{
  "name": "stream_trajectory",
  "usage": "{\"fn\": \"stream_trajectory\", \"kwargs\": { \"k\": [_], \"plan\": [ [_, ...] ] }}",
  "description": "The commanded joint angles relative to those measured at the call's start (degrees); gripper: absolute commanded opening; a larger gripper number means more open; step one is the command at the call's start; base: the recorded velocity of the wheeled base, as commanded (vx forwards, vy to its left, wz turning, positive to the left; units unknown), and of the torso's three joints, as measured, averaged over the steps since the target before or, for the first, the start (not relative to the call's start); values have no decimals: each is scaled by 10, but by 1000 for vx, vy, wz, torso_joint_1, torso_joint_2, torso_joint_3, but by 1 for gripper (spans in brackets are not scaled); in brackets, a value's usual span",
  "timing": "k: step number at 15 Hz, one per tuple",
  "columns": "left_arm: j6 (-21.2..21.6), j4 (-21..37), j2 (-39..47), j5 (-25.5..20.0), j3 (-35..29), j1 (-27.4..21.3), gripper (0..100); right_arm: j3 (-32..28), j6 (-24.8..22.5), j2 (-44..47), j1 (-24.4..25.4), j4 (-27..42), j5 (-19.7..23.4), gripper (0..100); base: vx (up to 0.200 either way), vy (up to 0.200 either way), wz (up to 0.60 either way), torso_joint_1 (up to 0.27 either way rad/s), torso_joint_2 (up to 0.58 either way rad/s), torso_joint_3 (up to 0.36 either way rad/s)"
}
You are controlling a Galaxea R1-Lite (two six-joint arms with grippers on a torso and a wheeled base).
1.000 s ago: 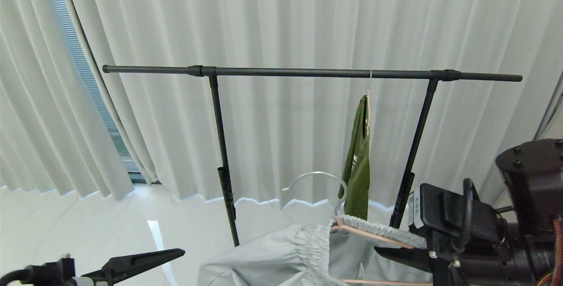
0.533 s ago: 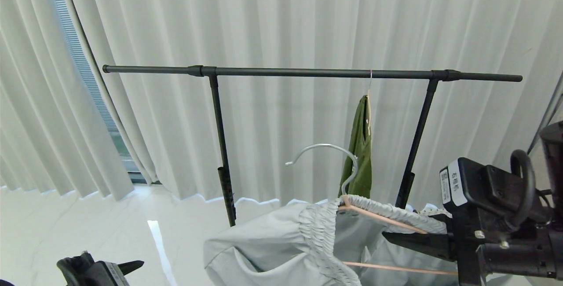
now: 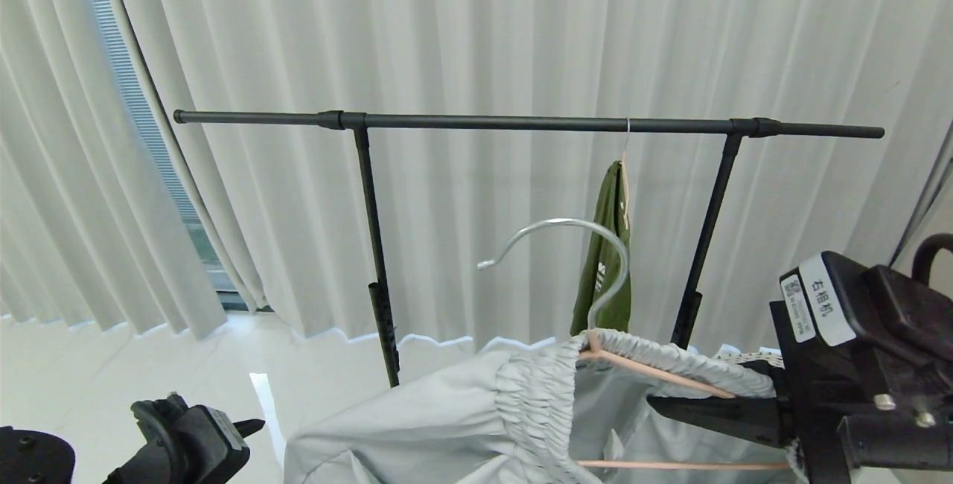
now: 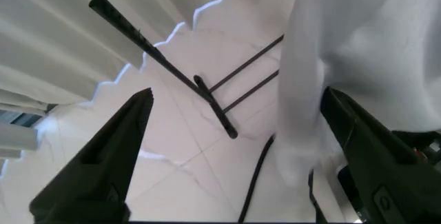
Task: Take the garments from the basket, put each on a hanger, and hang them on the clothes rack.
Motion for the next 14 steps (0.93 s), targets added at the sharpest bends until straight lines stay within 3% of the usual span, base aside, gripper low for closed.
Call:
{"fn": "stream_trajectory", "kwargs": {
  "k": [1,4,9,14],
  "plan": [
    [0,0,7,0,1,0,0,0,0,-3,1,1,0,0,0,0,0,0,0,0],
    [1,0,9,1,0,20,0,1,0,-9,1,3,-2,0,0,0,0,0,0,0],
    [5,0,15,1,2,153,0,2,1,-41,-22,45,-3,0,0,0,0,0,0,0],
    [6,0,20,1,-2,141,0,3,4,-41,-30,45,-3,0,0,0,0,0,0,0]
  ]
}}
